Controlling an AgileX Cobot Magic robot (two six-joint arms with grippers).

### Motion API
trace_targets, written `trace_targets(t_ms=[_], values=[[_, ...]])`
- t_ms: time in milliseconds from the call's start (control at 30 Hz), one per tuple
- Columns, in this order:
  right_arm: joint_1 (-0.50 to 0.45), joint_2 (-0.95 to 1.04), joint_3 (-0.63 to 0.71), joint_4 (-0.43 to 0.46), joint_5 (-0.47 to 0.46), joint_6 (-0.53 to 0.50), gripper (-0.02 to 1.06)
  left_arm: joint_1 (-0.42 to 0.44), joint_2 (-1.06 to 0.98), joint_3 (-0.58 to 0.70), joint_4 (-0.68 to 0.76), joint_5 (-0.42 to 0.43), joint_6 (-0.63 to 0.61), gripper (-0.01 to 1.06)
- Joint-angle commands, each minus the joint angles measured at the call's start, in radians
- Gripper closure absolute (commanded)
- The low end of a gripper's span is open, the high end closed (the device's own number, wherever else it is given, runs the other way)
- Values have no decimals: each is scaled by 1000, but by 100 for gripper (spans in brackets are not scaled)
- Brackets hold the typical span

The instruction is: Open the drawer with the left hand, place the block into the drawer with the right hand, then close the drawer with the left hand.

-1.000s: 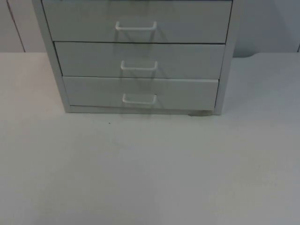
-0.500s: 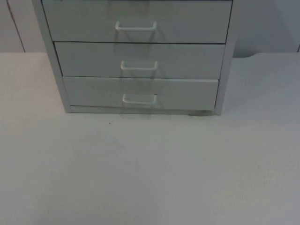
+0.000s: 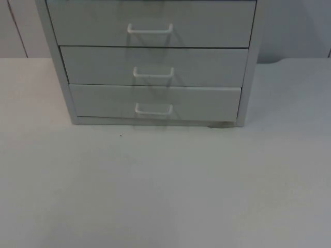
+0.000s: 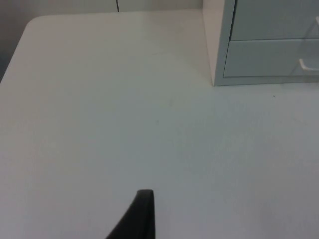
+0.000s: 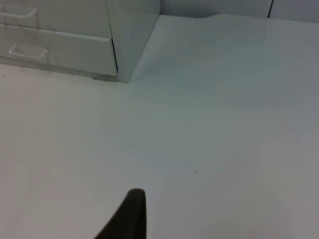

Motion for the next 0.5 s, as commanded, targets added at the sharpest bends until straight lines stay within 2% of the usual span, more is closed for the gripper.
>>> trace_targets(t_ms=[0, 233, 333, 467], values=[[-3, -4, 8, 1, -14, 4, -1, 3, -3, 6, -16, -11, 4, 0], [-7, -4, 8, 1, -14, 4, -1, 3, -3, 6, -16, -11, 4, 0], [-37, -4, 8, -1, -16, 4, -1, 3, -3, 6, -16, -11, 4, 0], [-127, -4, 8, -1, -16, 4, -1, 3, -3, 6, -16, -11, 4, 0]])
